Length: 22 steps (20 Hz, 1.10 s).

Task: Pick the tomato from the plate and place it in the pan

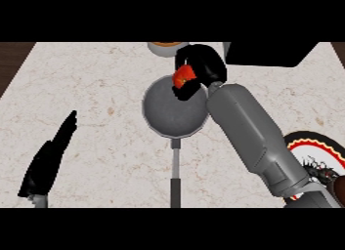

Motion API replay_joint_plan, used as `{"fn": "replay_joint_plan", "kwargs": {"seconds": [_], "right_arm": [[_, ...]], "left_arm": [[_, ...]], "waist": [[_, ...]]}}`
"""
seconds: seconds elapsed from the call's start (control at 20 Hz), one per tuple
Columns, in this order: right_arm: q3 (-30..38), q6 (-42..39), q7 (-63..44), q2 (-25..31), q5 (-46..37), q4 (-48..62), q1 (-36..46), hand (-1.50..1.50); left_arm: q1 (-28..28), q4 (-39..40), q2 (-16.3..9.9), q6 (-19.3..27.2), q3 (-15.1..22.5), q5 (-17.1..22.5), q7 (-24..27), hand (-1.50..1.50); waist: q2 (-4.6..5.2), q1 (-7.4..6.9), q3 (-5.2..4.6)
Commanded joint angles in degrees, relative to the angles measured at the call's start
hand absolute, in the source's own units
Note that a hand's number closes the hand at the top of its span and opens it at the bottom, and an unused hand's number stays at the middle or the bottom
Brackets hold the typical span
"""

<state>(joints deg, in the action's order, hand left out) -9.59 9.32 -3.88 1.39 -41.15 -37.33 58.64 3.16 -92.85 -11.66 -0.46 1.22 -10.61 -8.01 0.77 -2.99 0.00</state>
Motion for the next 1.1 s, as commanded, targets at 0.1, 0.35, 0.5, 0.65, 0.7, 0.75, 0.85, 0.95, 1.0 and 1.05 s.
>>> {"fn": "replay_joint_plan", "kwargs": {"seconds": [0.1, 0.35, 0.5, 0.65, 0.7, 0.75, 0.85, 0.95, 1.0, 1.05], "right_arm": [[-5.98, 3.84, 0.61, -1.35, 2.65, 13.31, 4.11, 1.5], [-3.82, -3.77, 1.86, -1.38, 10.58, 17.0, 3.19, 1.5], [-1.18, -5.57, -2.01, -1.38, 17.73, 18.09, 2.2, -1.5], [1.83, -8.14, -0.32, -1.39, 24.22, 17.75, 3.91, -1.5], [1.53, -4.1, 3.45, -1.39, 25.13, 17.74, 0.83, -1.5], [2.91, -1.58, 4.89, -1.39, 26.56, 16.96, 1.02, -1.5], [2.51, 1.95, 8.88, -1.39, 28.82, 15.95, 0.01, -1.5], [4.18, 4.5, 9.18, -1.39, 31.04, 15.59, 3.39, -1.5], [4.88, 7.63, 12.03, -1.39, 32.31, 15.59, 0.63, -1.5], [5.75, 8.59, 14.21, -1.39, 32.82, 15.84, 0.6, -1.5]], "left_arm": [[-2.09, 1.89, -1.15, -2.59, 0.09, 0.63, 0.96, 0.0], [-3.73, 1.21, 0.73, -1.25, 1.94, -0.88, 0.13, 0.0], [-4.96, 0.47, 0.71, -1.76, 2.75, -1.21, -0.25, 0.0], [-5.81, 2.55, 2.07, -1.08, 3.34, -1.69, -1.55, 0.0], [-5.21, 2.6, 0.14, -2.71, 2.46, -1.02, 0.22, 0.0], [-3.85, 1.01, 0.43, -2.56, 2.49, -0.6, 0.37, 0.0], [-6.46, 3.24, -0.14, -3.28, 1.11, 0.35, 0.39, 0.0], [-7.04, 3.1, 1.07, -1.92, 2.39, -1.25, -0.93, 0.0], [-6.12, 1.51, 1.13, -1.97, 2.67, -1.18, -1.77, 0.0], [-5.23, 1.53, 1.42, -1.3, 2.63, -1.5, -1.03, 0.0]], "waist": [[0.8, -2.61, -0.03], [1.37, -4.08, 0.06], [1.55, -6.16, 0.1], [1.32, -5.08, 0.11], [1.63, -6.12, 0.13], [1.37, -6.1, 0.16], [1.57, -5.93, 0.14], [1.5, -5.75, 0.15], [1.33, -5.72, 0.2], [1.24, -4.81, 0.18]]}}
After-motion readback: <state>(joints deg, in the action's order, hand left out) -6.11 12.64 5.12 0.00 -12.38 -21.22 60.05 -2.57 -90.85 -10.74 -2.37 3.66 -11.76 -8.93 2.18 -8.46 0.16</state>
